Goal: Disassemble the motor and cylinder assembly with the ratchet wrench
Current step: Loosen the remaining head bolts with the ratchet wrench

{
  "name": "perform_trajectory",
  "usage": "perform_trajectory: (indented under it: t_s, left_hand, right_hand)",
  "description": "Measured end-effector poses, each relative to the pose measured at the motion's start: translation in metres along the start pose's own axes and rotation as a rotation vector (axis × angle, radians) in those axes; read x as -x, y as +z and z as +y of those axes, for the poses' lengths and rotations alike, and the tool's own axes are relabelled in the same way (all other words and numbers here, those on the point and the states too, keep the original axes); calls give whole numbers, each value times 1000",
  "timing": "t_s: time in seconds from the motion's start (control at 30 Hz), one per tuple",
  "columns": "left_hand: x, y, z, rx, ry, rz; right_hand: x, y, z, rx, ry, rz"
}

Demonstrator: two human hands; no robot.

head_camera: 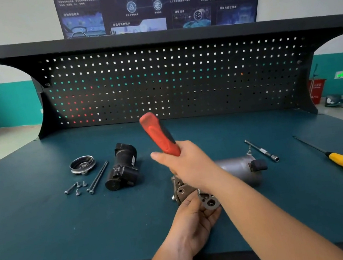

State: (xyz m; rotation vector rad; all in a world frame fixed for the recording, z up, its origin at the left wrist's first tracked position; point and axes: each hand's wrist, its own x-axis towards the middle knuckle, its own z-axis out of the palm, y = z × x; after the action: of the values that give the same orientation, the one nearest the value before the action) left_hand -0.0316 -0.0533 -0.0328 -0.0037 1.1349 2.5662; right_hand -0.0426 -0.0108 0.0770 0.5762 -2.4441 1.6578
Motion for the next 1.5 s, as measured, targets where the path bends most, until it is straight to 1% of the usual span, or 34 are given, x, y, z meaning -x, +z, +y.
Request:
perform_trajectory:
  t_s: [0.13,0.27,0.33,0.43,0.6,0.7,0.8,0.87,0.93,1.13,1.33,1.5]
  left_hand:
    - [1,1,0,2,8,-11]
    - [3,2,0,36,5,-8]
    - [4,3,2,36,12,-11]
    - [4,5,2,5,17,-18]
    - [4,7,0,5,6,13]
    - [3,6,1,0,13,16]
    - [3,5,1,11,15,15]
    - [2,4,0,11,12,12]
    - [2,5,0,5,9,7]
    - [2,5,0,-27,-14,-27]
    - [0,4,-1,-62,-39,-32]
    - [-4,4,2,-51,-50,-20]
  right_hand:
    - [6,-11,7,-223,6,85]
    - [17,-20,11,-495,2,197]
    - [22,-25,14,-645,0,295]
    - [28,-37,21,-848,13,508]
    - [41,-49,44,-1149,117,804]
    - [50,-47,58,-1291,152,915]
    - [53,-42,64,-1354,142,949]
    - [52,-43,63,-1304,129,931]
    - [48,-46,58,-1207,116,877]
    - [25,-54,35,-884,112,600]
    - [8,-40,9,-419,108,222]
    - [-1,-9,0,61,68,-72]
